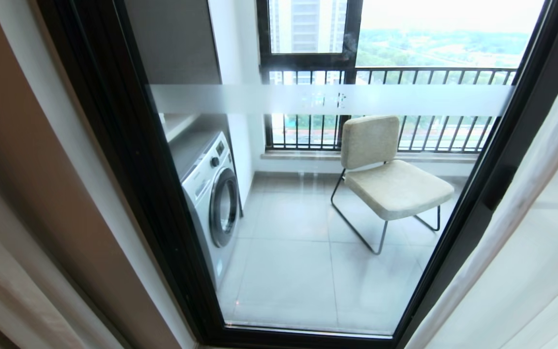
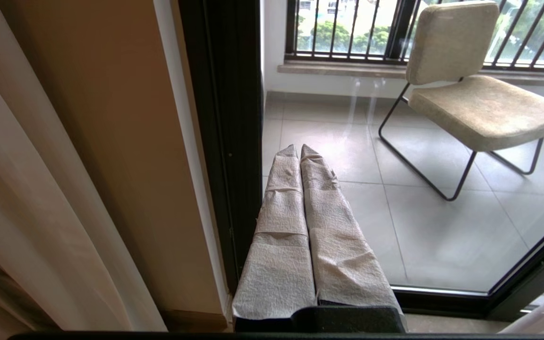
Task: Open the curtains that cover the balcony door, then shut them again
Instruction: Close the inner curtains on both sides
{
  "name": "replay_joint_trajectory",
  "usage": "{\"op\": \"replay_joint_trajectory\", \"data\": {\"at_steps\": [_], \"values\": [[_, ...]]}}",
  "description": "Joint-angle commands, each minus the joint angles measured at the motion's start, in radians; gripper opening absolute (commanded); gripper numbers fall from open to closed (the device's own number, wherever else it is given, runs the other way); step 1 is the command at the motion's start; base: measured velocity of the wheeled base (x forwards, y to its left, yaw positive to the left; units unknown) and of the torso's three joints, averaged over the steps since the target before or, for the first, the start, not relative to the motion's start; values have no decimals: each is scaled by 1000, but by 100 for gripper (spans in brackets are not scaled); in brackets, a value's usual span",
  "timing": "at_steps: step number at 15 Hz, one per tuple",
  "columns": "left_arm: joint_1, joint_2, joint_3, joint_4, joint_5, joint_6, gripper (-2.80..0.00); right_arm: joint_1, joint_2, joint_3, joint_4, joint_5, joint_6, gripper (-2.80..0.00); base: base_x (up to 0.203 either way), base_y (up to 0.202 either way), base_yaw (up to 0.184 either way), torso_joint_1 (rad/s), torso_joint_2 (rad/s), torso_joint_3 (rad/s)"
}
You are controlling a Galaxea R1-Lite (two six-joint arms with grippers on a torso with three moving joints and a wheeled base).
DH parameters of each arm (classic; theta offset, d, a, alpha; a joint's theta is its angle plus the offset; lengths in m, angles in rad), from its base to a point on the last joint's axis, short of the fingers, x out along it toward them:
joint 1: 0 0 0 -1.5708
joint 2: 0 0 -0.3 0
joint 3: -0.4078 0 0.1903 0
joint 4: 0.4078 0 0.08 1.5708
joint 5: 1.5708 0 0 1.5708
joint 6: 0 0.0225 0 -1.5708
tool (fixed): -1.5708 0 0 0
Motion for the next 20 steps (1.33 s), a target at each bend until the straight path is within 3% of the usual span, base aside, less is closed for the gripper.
{"op": "replay_joint_trajectory", "data": {"at_steps": [1,15,20], "values": [[-1,0,0,0,2,-1,-280,-1,1,0,0,3,-1,-280,-1,91,-4,-1,2,2],[-1,0,0,2,2,-2,-280,0,1,0,0,3,-1,-280,0,185,0,4,3,2],[-1,0,0,0,2,-2,-280,-1,1,0,0,2,-1,-280,0,20,0,0,0,0]]}}
